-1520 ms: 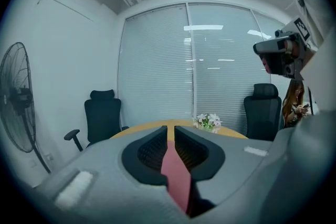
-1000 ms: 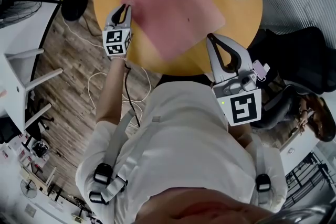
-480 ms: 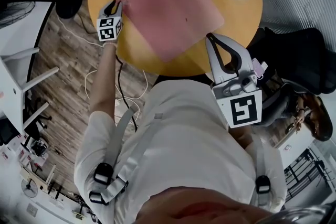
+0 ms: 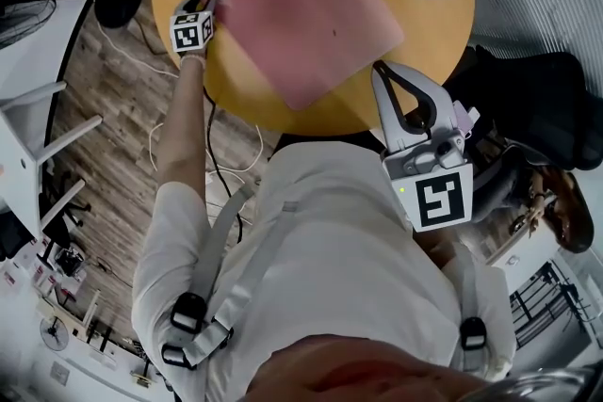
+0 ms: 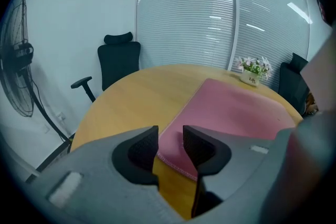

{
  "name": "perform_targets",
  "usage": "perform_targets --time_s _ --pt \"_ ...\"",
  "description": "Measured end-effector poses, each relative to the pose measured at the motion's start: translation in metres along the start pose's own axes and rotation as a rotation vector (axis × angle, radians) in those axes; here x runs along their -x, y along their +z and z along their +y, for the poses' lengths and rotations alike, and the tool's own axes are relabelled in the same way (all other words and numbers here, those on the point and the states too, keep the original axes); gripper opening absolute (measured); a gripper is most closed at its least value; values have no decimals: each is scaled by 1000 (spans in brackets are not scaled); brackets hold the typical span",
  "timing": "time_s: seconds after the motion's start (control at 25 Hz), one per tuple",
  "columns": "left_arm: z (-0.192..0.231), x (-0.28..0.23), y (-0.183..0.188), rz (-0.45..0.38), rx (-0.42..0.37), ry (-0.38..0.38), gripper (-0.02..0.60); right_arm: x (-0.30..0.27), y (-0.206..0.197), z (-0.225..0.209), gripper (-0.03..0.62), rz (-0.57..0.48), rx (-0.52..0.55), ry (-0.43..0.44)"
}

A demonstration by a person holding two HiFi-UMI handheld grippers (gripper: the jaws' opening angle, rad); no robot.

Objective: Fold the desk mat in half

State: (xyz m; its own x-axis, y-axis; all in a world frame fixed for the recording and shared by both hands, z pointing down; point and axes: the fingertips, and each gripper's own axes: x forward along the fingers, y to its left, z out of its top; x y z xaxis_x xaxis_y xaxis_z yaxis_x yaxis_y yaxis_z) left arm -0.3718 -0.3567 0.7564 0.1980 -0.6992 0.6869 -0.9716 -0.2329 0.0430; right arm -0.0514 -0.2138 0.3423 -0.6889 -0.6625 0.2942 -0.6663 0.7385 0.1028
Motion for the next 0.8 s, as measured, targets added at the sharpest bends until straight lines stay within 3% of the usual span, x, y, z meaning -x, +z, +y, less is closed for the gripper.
perform_targets --time_s 0.24,0.44,0.68,0.8 --pt "9 -23 -13 61 20 -32 188 -2 -4 0 5 15 -4 2" --pt "11 -22 -13 54 44 -50 212 -1 -7 -1 5 13 -11 -9" --pt "2 -32 -21 70 29 -124 173 -1 -8 2 5 9 -23 -10" --pt "-6 -33 -21 95 -6 -152 111 1 -10 3 5 14 -24 -10"
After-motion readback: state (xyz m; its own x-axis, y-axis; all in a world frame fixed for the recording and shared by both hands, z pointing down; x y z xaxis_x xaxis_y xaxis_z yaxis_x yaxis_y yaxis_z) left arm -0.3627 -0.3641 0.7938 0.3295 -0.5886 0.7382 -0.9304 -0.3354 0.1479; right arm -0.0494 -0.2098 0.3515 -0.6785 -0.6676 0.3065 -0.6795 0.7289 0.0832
